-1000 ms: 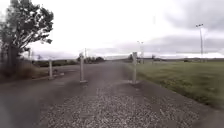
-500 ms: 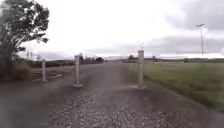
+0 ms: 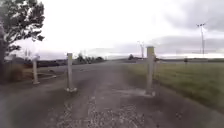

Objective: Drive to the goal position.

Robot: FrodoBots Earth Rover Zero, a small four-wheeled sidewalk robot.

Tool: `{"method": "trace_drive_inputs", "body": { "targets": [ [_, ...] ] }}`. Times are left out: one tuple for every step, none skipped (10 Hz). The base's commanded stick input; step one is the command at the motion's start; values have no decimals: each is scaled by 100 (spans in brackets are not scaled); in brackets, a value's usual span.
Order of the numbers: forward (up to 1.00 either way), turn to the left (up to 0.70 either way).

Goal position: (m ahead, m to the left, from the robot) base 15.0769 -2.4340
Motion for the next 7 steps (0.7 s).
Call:
{"method": "trace_drive_inputs", "body": {
  "targets": [
    [100,0],
    [100,0],
    [100,0],
    [100,0],
    [100,0],
    [100,0],
    [100,0]
  ]
}}
